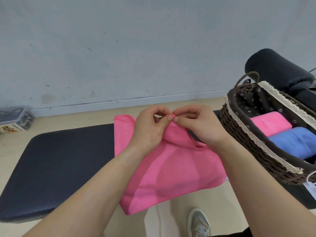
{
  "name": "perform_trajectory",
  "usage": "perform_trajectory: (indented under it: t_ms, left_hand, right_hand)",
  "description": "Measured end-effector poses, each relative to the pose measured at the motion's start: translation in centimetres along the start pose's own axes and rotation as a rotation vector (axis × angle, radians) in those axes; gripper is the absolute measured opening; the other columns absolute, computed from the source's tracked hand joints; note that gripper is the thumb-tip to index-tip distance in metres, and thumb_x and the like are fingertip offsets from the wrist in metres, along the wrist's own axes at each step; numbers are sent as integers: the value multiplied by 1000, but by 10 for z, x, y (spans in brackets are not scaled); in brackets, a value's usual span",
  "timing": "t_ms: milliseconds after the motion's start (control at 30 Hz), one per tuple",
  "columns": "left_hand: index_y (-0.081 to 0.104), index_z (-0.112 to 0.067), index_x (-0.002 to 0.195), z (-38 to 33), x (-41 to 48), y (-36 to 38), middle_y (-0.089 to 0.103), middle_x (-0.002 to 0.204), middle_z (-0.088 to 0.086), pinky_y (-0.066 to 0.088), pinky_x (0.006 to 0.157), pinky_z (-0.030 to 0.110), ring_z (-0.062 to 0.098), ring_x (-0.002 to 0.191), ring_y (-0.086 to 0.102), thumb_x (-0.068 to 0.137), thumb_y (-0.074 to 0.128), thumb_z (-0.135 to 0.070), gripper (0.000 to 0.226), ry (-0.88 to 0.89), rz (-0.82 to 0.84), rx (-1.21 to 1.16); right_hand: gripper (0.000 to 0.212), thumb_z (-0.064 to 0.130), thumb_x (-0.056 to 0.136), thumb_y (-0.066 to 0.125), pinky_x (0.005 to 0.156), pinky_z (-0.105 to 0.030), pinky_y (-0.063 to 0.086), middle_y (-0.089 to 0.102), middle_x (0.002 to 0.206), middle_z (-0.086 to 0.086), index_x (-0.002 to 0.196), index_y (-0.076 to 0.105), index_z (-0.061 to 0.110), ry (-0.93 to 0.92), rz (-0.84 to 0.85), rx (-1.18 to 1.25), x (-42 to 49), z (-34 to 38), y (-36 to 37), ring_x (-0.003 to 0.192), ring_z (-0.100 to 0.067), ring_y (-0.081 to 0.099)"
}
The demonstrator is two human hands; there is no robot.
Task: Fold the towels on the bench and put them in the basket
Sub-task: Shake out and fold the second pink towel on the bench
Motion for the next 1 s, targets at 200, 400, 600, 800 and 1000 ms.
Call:
perform_trajectory:
  t_ms: [200, 400, 600, 800, 1000]
  left_hand:
    - [69, -22, 87, -1, -1, 9, 72, 81, -4, 47, 66, 20, 9, 70, 59, 83, 78, -10, 16, -11, 16, -92]
    - [67, -14, 99, -4, -1, 14, 73, 86, -2, 51, 74, 19, 5, 76, 65, 83, 78, -7, 21, 0, 93, -95]
    - [65, -34, 108, 22, 6, 5, 68, 98, -20, 48, 91, 33, 3, 94, 62, 74, 76, -53, 41, 68, 360, 489]
    - [58, -35, 104, 46, 16, -39, 55, 102, -16, 19, 113, 50, 14, 111, 52, 85, 64, -52, 26, 47, 327, 992]
    - [56, -32, 108, 66, 11, -88, 60, 103, -12, 22, 106, 48, 19, 106, 57, 94, 52, -35, 15, -37, 168, 1164]
  right_hand:
    - [14, 5, 84, 77, 88, -39, 56, 76, 90, -17, 98, 75, 6, 4, 66, -12, -8, -1, -7, 90, -28, 73]
    - [8, 6, 83, 78, 82, -43, 54, 73, 80, -14, 90, 74, 9, -14, 25, -57, -10, -5, -19, 76, -22, 64]
    - [11, 3, 81, 79, 76, -37, 52, 68, 77, -7, 87, 72, 8, 2, -20, -75, -11, -10, -30, 70, -19, 58]
    - [9, 11, 89, 69, 75, -39, 50, 66, 80, -2, 90, 64, 17, 9, -114, -215, -7, -24, -42, 68, -14, 56]
    - [5, 17, 102, 48, 49, -12, 35, 60, 64, 0, 101, 48, 13, 0, -215, -489, -6, -24, -42, 55, -11, 57]
Point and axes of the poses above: each hand's wrist, its own x-axis towards the middle knuckle, its own y-axis out of the palm, z = x × y, the point moved 6 cm from there along x, towards the middle knuckle
